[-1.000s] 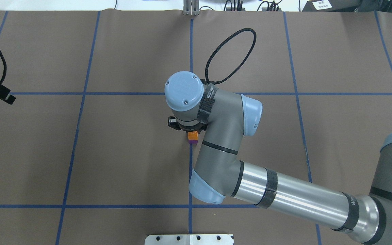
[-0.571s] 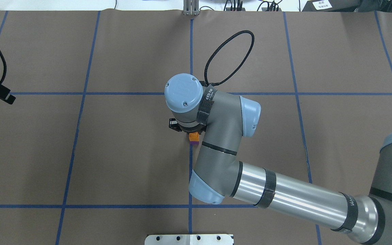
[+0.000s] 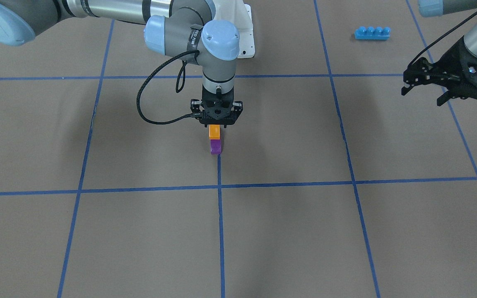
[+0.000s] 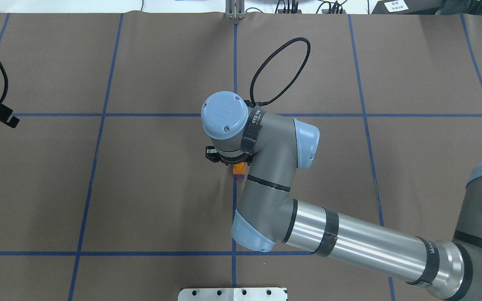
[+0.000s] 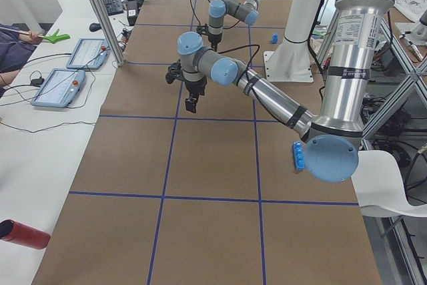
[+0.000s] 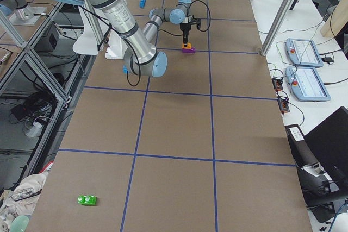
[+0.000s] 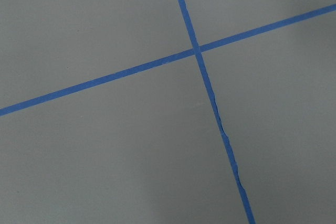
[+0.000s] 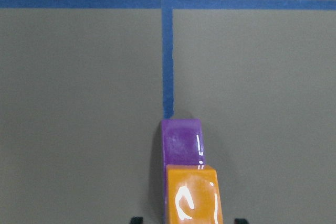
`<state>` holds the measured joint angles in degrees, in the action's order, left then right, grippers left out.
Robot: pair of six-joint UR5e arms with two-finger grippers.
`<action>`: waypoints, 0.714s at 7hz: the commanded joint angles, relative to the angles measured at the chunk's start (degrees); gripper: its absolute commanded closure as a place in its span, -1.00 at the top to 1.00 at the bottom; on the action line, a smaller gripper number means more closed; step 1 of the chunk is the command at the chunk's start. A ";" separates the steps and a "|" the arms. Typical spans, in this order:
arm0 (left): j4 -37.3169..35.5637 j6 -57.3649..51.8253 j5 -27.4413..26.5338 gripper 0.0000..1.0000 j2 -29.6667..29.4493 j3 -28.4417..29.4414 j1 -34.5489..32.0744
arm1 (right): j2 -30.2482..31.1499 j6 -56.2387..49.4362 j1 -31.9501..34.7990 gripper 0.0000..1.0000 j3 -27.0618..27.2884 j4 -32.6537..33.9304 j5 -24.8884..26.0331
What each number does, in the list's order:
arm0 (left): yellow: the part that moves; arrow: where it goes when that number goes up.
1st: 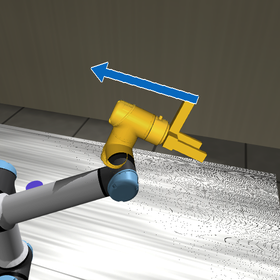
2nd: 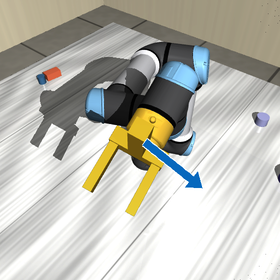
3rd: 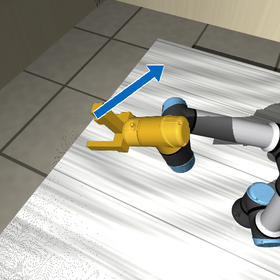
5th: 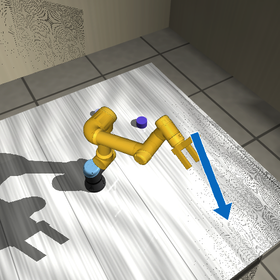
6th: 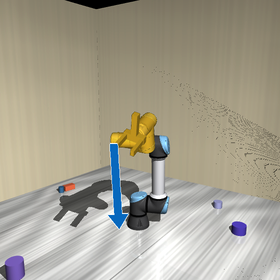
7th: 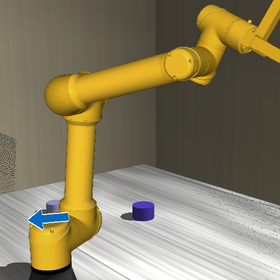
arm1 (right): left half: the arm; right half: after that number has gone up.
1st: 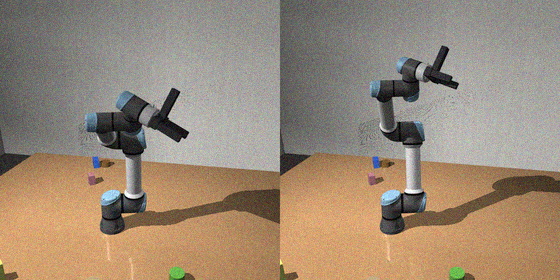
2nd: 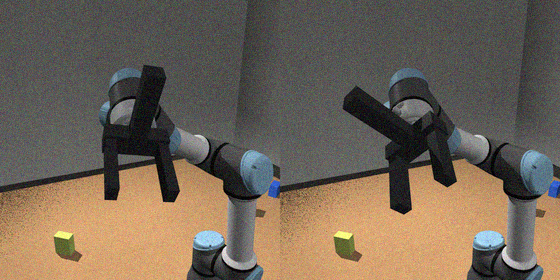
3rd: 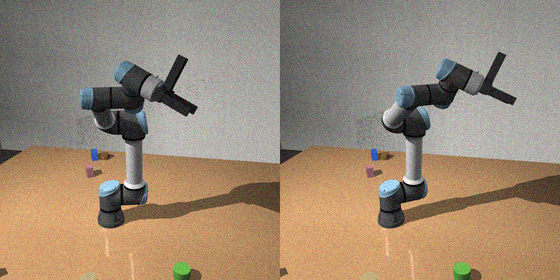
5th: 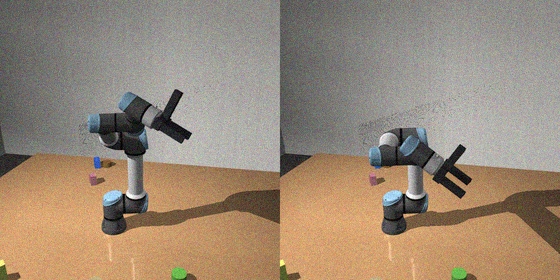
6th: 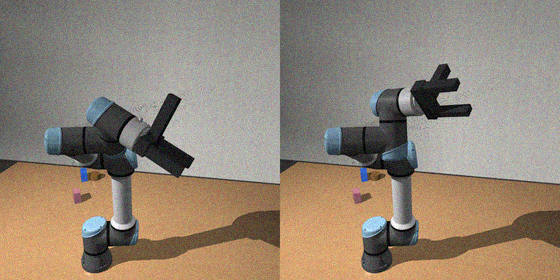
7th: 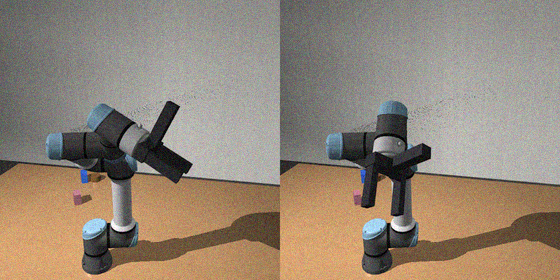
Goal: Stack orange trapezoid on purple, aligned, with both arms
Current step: 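Open the right gripper and raise it away from the stack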
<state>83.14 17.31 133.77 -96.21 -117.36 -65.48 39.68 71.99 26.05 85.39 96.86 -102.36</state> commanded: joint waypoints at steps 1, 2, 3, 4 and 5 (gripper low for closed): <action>0.00 0.00 0.00 1.00 -0.03 -0.06 0.00 | -0.13 -0.18 0.31 0.99 0.56 0.00 -0.03; -0.08 0.00 -0.09 1.00 0.06 -0.06 -0.09 | -0.21 -0.27 2.41 0.99 1.87 0.17 -0.99; 0.00 0.00 -0.09 1.00 0.32 0.03 -0.17 | 0.05 -1.66 5.82 1.00 2.58 0.26 -4.30; 0.00 -0.17 -0.52 1.00 0.75 0.03 -0.35 | 0.31 -5.07 9.68 1.00 3.37 0.78 -7.99; 0.00 -0.61 -0.96 1.00 1.80 0.20 -1.31 | 3.18 -7.71 14.59 1.00 5.90 0.87 -12.38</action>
<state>83.14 17.09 133.28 -95.37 -117.29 -66.00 40.56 67.54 35.21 88.98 97.47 -109.82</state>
